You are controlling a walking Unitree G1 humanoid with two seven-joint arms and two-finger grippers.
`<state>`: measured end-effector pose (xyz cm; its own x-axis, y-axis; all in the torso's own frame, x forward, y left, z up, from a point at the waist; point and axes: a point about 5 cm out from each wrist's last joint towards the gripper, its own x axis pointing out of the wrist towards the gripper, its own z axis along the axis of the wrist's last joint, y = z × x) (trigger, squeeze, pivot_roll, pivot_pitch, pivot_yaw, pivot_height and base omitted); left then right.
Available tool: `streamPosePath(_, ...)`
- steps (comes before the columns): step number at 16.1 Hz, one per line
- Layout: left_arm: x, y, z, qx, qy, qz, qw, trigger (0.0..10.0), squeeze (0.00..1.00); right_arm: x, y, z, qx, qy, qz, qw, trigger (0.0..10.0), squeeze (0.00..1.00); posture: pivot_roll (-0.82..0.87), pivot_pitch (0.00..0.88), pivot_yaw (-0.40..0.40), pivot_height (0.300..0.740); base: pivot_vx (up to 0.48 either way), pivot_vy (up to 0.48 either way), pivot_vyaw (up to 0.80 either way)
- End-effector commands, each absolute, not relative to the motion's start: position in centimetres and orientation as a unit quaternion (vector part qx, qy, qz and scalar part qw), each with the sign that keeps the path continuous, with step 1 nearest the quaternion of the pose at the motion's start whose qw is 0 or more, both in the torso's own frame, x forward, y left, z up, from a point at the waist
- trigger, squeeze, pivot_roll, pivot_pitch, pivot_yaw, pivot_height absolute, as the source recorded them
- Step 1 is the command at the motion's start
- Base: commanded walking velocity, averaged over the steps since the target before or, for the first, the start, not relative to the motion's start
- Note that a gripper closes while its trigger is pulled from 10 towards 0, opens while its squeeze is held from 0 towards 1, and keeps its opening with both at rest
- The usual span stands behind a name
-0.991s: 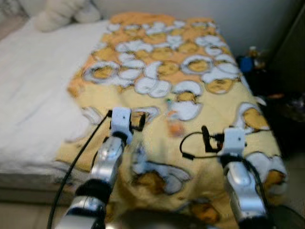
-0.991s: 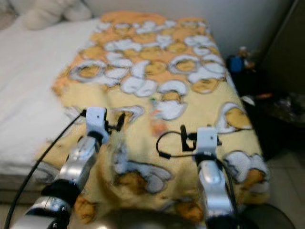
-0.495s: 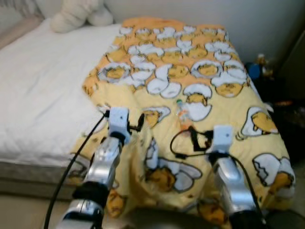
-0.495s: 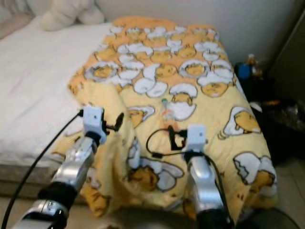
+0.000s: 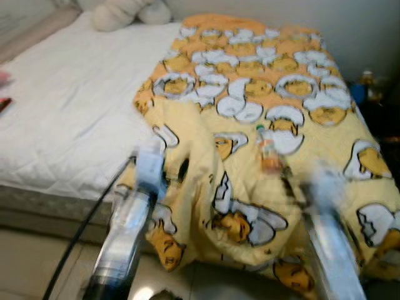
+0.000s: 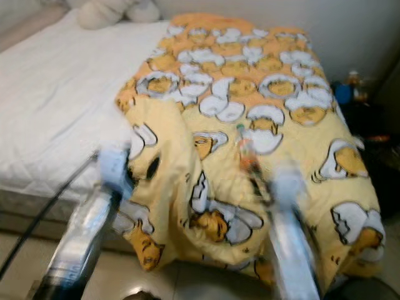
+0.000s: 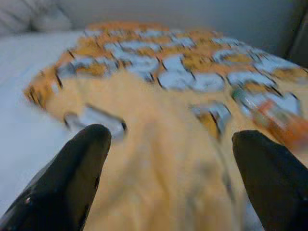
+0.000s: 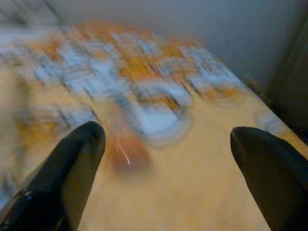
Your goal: Clean up the room
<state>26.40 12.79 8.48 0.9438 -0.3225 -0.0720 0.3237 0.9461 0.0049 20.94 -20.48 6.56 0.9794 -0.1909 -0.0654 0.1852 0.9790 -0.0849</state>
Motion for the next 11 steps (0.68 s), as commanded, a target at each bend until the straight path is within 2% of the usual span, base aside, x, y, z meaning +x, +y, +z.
streamPosePath(1, 26.4, 12.0, 10.2, 0.006, 0.009, -0.189, 0.982, 10.0, 0.0, 20.8, -20.6, 8.1, -0.043, 0.003, -0.094, 0.995, 10.0, 0.0, 0.01, 0.0, -0.004, 0.74, 0.0, 0.0, 0.0)
streamPosePath(2, 24.9, 12.0, 10.6, -0.014, 0.013, -0.204, 0.979, 10.0, 0.0, 18.2, -20.8, 6.9, -0.034, 0.027, -0.083, 0.996, 10.0, 0.0, 0.0, 0.0, -0.008, 0.74, 0.0, 0.0, 0.0)
streamPosePath(3, 24.5, 12.0, 10.7, -0.02, 0.019, -0.206, 0.978, 10.0, 0.0, 17.7, -20.8, 6.8, -0.03, 0.036, -0.08, 0.996, 10.0, 0.0, 0.0, 0.0, -0.008, 0.74, 0.48, 0.0, 0.0)
streamPosePath(6, 26.5, 11.2, 10.8, -0.004, 0.026, -0.193, 0.981, 10.0, 0.0, 18.8, -19.9, 7.0, -0.018, 0.042, -0.083, 0.995, 10.0, 0.0, -0.01, 0.0, -0.004, 0.74, 0.48, 0.0, 0.0)
streamPosePath(11, 26.4, 11.8, 11.3, -0.013, 0.027, -0.132, 0.991, 10.0, 0.0, 20.1, -18.9, 6.8, 0.003, 0.071, -0.057, 0.996, 10.0, 0.0, -0.01, 0.0, -0.003, 0.74, 0.48, 0.0, 0.0)
